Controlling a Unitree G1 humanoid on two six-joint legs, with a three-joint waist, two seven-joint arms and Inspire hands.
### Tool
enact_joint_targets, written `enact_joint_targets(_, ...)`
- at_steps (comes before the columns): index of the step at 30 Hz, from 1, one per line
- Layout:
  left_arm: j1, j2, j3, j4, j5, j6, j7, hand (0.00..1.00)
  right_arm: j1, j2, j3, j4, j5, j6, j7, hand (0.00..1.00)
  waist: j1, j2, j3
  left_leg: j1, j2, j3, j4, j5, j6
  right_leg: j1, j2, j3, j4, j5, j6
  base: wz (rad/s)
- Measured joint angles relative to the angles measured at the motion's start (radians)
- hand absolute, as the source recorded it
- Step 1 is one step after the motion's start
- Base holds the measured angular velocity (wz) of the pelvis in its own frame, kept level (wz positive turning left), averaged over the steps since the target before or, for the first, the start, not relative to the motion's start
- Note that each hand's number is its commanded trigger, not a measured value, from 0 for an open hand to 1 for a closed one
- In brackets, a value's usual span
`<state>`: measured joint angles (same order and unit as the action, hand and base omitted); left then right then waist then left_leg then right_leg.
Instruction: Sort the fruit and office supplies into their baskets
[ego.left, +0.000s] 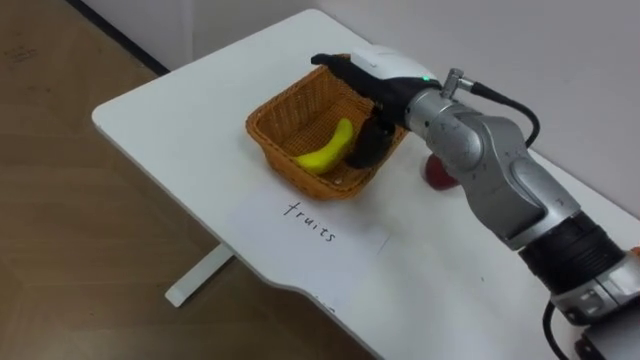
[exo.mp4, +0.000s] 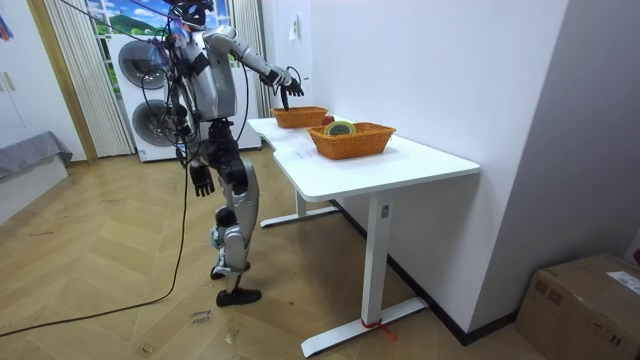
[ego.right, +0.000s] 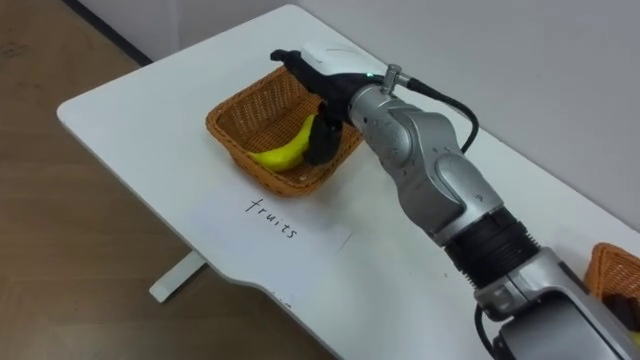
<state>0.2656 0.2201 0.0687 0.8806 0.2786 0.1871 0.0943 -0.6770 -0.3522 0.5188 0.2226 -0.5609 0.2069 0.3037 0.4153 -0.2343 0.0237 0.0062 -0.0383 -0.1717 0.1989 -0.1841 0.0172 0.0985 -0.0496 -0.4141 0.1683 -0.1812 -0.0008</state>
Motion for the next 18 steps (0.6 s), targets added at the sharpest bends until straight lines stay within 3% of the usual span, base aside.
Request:
enact_joint_targets(7, 0.001, 0.001, 0.007, 0.000, 0.000, -0.006, 0.000, 0.00, 0.002, 0.000, -0.001, 0.000, 0.000, -0.019, 0.000, 0.00, 0.000, 0.011, 0.0082, 0.001, 0.000, 0.000, 0.000, 0.000, 0.000, 0.002, 0.000, 0.001, 0.000, 0.000, 0.000, 0.00)
enact_joint_targets(13, 0.000, -0.003, 0.007, 0.003, 0.001, -0.006, -0.014, 0.00, 0.011, -0.001, -0.042, 0.000, 0.031, -0.030, -0.010, 0.00, -0.003, 0.012, 0.0080, 0.000, -0.001, -0.002, 0.001, 0.000, 0.000, 0.002, -0.001, -0.001, 0.000, 0.000, 0.000, 0.00)
enact_joint_targets(18, 0.002, -0.005, 0.005, 0.025, -0.003, -0.007, -0.008, 0.00, 0.012, -0.002, -0.070, -0.003, 0.064, -0.046, -0.044, 0.00, -0.039, 0.015, 0.0066, 0.002, -0.004, 0.001, 0.003, 0.000, 0.001, 0.006, -0.003, -0.002, -0.001, 0.000, 0.000, 0.01)
